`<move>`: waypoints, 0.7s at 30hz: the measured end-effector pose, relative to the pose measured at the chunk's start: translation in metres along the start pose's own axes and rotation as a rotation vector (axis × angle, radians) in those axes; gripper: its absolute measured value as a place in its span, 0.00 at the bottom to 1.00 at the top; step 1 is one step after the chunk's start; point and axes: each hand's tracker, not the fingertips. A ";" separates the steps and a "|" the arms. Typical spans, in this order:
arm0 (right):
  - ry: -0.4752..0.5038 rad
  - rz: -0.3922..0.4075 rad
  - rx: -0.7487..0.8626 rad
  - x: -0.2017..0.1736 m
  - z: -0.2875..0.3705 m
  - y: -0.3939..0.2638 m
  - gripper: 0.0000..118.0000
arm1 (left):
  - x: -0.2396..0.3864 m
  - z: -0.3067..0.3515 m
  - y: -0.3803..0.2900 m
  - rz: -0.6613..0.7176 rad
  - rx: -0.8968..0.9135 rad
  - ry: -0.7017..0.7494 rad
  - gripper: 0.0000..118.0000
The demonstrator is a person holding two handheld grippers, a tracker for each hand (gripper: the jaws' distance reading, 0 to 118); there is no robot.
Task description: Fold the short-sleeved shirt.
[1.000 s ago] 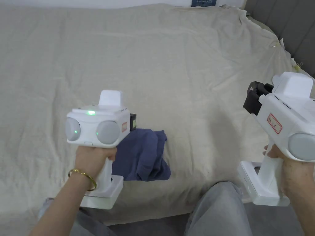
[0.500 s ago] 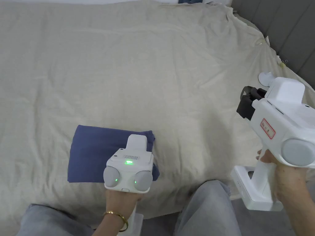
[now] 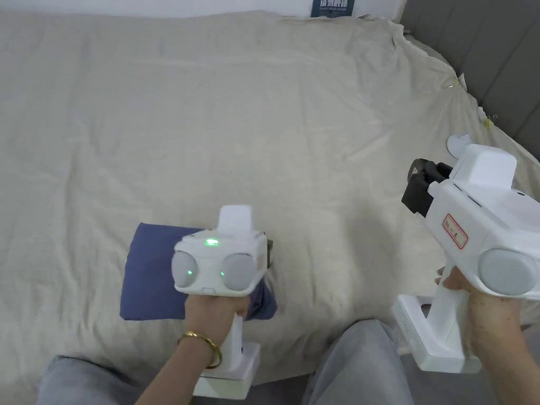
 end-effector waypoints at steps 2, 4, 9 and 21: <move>0.015 0.001 0.005 -0.007 0.000 0.001 0.00 | -0.014 0.021 0.022 0.036 0.072 -0.029 0.00; 0.031 0.002 0.010 -0.016 -0.002 0.002 0.00 | -0.029 0.043 0.041 0.050 0.165 -0.004 0.00; 0.087 0.005 0.030 -0.044 -0.004 0.004 0.00 | -0.066 0.088 0.062 -0.017 0.395 0.169 0.00; 0.256 0.032 0.003 -0.164 -0.029 -0.035 0.00 | -0.117 0.147 0.032 -0.030 0.544 0.356 0.00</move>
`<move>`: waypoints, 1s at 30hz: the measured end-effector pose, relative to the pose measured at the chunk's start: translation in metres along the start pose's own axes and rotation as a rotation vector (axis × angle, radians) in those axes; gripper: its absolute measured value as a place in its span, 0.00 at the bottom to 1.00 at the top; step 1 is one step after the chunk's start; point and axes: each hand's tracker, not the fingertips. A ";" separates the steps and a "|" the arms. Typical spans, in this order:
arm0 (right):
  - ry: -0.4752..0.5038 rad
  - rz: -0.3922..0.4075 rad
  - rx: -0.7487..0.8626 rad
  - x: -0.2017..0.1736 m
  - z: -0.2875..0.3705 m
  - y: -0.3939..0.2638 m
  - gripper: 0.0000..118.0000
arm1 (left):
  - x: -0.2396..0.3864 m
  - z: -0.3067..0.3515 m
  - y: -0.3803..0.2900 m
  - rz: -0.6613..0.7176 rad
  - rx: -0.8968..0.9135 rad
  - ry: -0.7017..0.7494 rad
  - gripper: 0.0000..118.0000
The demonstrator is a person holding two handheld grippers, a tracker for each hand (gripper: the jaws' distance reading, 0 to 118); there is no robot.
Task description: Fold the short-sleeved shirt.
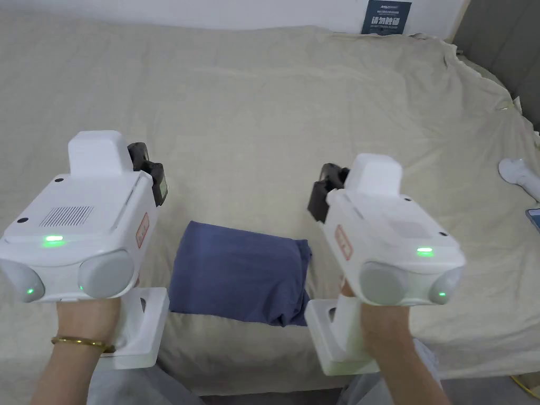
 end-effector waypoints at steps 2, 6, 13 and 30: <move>0.019 -0.010 -0.043 -0.018 -0.015 -0.021 0.00 | -0.005 0.004 -0.002 0.007 -0.006 0.006 0.00; 0.027 -0.036 -0.176 -0.045 -0.045 -0.068 0.00 | -0.014 0.004 -0.010 0.000 -0.034 0.012 0.00; 0.014 -0.007 -0.286 -0.072 -0.070 -0.126 0.00 | -0.024 -0.006 -0.028 -0.007 -0.105 0.005 0.00; 0.015 -0.015 -0.369 -0.068 -0.077 -0.142 0.00 | -0.069 -0.064 -0.039 0.281 -0.479 -0.327 0.76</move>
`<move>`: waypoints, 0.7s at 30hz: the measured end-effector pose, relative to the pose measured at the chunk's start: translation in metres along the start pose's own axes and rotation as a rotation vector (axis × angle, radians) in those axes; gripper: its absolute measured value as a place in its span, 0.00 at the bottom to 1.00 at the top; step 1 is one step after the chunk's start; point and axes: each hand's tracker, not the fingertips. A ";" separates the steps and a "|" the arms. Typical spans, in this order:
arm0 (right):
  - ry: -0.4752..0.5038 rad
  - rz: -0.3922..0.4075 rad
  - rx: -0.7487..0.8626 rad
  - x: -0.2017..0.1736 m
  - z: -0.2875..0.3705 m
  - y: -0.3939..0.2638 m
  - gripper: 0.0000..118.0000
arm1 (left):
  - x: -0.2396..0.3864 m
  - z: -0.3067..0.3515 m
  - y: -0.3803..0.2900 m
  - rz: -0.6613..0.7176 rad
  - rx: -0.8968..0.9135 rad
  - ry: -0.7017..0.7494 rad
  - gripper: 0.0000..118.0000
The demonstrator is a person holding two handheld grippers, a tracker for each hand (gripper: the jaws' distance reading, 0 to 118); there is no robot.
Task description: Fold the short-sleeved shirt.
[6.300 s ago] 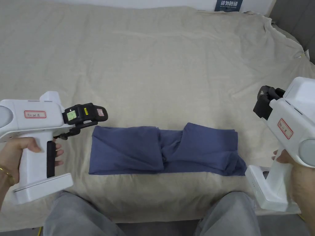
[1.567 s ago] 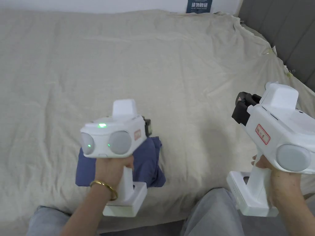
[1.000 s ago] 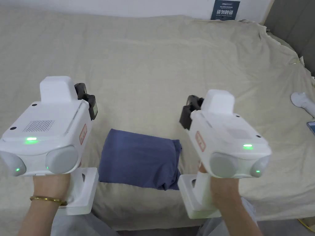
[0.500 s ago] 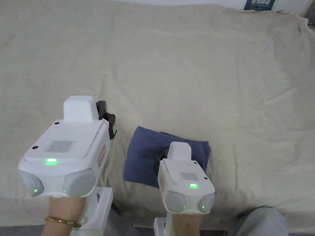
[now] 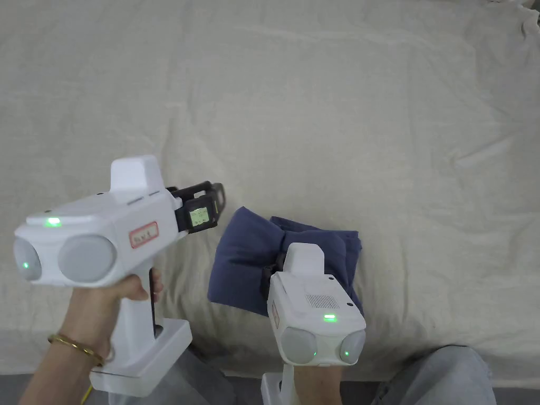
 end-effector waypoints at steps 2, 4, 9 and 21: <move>0.012 -0.011 -0.008 0.002 0.008 0.005 0.00 | -0.019 -0.013 0.006 0.068 -0.124 -0.119 0.97; 0.021 -0.011 -0.014 0.003 0.009 0.007 0.00 | -0.038 -0.026 0.009 0.123 -0.177 -0.214 0.97; 0.034 -0.024 -0.024 0.008 0.007 0.004 0.00 | -0.070 -0.064 0.006 0.262 -0.410 -0.351 0.97; 0.054 -0.075 -0.031 0.013 0.002 0.003 0.00 | -0.060 -0.115 -0.007 0.252 -0.660 -0.519 0.81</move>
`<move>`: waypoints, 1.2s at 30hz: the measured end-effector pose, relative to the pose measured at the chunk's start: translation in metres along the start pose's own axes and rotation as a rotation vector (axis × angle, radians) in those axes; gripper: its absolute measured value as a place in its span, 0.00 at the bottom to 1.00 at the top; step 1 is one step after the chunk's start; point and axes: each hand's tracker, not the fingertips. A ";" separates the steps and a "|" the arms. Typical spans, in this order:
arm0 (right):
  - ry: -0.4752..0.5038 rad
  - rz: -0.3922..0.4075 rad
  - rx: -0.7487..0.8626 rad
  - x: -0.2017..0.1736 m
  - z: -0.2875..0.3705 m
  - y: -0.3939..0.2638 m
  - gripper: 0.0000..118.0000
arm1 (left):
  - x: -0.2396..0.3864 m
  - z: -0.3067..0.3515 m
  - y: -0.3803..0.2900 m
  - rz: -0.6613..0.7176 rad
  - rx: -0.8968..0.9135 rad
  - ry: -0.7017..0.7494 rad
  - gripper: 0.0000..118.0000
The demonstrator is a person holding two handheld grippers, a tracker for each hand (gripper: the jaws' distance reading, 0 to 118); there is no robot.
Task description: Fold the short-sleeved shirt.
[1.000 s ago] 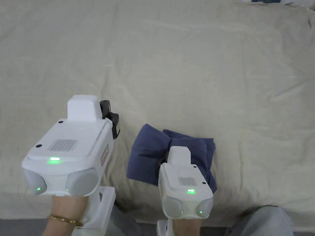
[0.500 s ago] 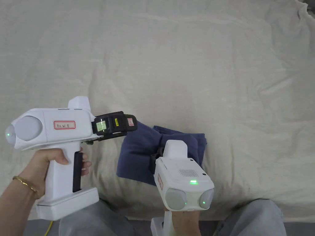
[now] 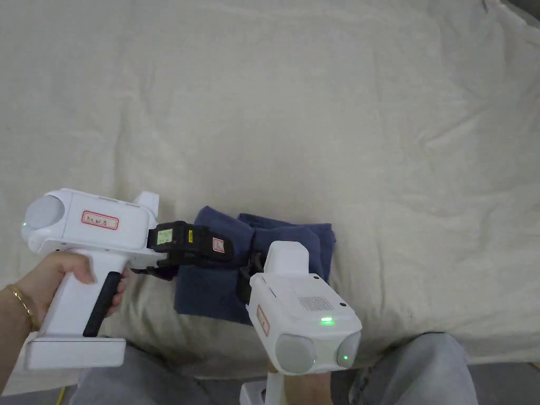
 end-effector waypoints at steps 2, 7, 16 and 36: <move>0.004 -0.007 -0.003 0.001 0.000 0.000 0.00 | 0.003 -0.015 0.000 -0.050 -0.043 0.077 0.67; 0.012 -0.022 -0.005 0.003 -0.001 -0.001 0.00 | 0.006 -0.015 0.000 -0.096 -0.013 0.218 0.20; 0.046 0.002 0.032 0.009 0.024 0.028 0.00 | 0.051 -0.019 -0.007 -0.107 0.006 0.345 0.17; -0.081 0.147 0.540 0.087 0.198 0.192 0.00 | 0.042 0.185 0.012 -0.002 0.204 0.805 0.17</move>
